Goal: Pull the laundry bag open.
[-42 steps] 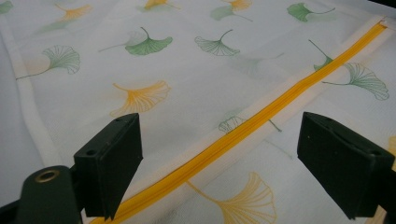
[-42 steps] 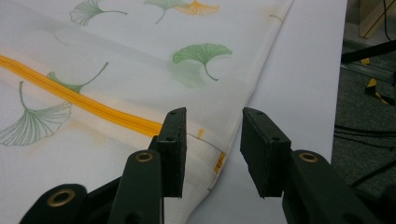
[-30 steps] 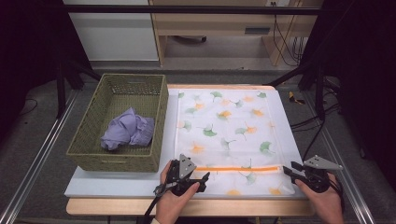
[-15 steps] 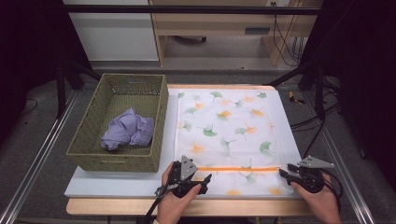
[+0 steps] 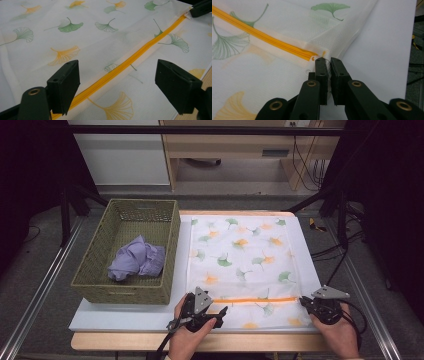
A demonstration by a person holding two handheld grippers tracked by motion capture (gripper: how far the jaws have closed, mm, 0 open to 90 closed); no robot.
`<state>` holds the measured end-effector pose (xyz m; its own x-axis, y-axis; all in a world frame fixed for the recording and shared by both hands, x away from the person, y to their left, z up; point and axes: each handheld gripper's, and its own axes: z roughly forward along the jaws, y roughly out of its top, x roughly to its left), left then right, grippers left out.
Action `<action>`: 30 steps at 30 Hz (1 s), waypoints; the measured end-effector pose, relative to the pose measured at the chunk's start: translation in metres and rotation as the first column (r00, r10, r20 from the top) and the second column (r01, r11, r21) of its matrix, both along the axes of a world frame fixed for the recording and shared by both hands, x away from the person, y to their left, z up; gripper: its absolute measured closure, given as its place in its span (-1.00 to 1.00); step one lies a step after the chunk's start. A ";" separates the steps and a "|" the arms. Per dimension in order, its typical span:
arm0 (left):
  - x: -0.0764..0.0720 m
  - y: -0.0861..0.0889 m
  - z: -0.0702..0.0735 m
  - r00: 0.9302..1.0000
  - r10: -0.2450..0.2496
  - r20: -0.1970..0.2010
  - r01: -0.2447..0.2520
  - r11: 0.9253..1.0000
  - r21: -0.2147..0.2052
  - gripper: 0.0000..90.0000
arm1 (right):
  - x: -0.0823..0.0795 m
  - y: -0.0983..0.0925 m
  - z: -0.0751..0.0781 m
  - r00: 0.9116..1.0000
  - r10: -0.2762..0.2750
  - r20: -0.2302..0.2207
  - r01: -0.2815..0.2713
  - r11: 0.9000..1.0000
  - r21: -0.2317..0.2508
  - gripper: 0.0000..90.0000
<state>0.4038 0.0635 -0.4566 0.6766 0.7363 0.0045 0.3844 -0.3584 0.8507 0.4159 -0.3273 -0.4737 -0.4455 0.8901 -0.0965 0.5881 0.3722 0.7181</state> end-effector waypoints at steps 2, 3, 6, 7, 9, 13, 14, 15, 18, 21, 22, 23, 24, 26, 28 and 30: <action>0.000 -0.002 0.003 1.000 -0.006 -0.001 0.006 1.000 -0.006 -0.52 | -0.001 0.001 0.006 1.000 -0.003 0.021 0.003 1.000 0.012 0.89; 0.000 -0.003 0.004 1.000 -0.009 0.001 0.009 1.000 -0.015 -0.49 | -0.002 0.001 0.009 0.999 -0.010 0.031 0.009 1.000 0.019 0.90; 0.001 -0.014 0.007 0.999 -0.046 -0.012 0.046 0.999 -0.020 -0.44 | -0.002 0.002 0.019 0.998 -0.007 0.069 0.005 0.999 0.035 0.90; 0.001 -0.018 0.009 0.998 -0.062 -0.016 0.061 0.998 -0.030 -0.40 | -0.002 0.004 0.022 0.997 -0.009 0.072 0.005 0.999 0.048 0.90; 0.002 -0.029 0.012 0.996 -0.094 -0.009 0.094 0.995 -0.026 -0.33 | -0.002 0.008 0.027 0.997 0.001 0.082 -0.006 0.999 0.053 0.90; 0.006 -0.053 0.017 0.992 -0.129 0.002 0.129 0.990 -0.048 -0.22 | 0.000 0.016 0.035 0.995 0.034 0.094 -0.040 0.998 0.053 0.90; 0.007 -0.059 0.018 0.990 -0.137 0.004 0.137 0.989 -0.057 -0.21 | 0.001 0.018 0.036 0.995 0.036 0.088 -0.042 0.997 0.062 0.90; 0.008 -0.066 0.018 0.989 -0.147 0.008 0.148 0.987 -0.056 -0.19 | 0.002 0.019 0.037 0.996 0.042 0.084 -0.048 0.997 0.062 0.90; 0.010 -0.087 0.019 0.986 -0.169 0.014 0.169 0.984 -0.060 -0.13 | 0.004 0.021 0.039 0.995 0.056 0.085 -0.061 0.997 0.054 0.90; 0.011 -0.101 0.018 0.983 -0.182 0.021 0.183 0.981 -0.069 -0.05 | 0.005 0.019 0.041 0.994 0.059 0.087 -0.064 0.997 0.053 0.90; 0.011 -0.101 0.018 0.983 -0.182 0.021 0.183 0.981 -0.069 -0.04 | 0.005 0.019 0.041 0.994 0.059 0.087 -0.064 0.997 0.053 0.90; 0.012 -0.109 0.016 0.981 -0.190 0.025 0.192 0.980 -0.059 -0.01 | 0.005 0.019 0.041 0.995 0.051 0.084 -0.056 0.997 0.061 0.90; 0.012 -0.109 0.016 0.981 -0.190 0.025 0.192 0.980 -0.059 0.00 | 0.005 0.019 0.041 0.995 0.053 0.083 -0.058 0.997 0.058 0.90; 0.013 -0.114 0.015 0.980 -0.196 0.030 0.197 0.979 -0.049 0.03 | 0.005 0.019 0.041 0.994 0.061 0.090 -0.066 0.996 0.054 0.90; 0.015 -0.118 0.014 0.981 -0.192 0.037 0.194 0.980 -0.050 0.10 | 0.004 0.018 0.041 0.993 0.062 0.096 -0.068 0.996 0.054 0.90; 0.016 -0.119 0.013 0.981 -0.190 0.031 0.191 0.978 -0.078 0.15 | 0.003 0.019 0.043 0.994 0.054 0.091 -0.060 0.996 0.064 0.90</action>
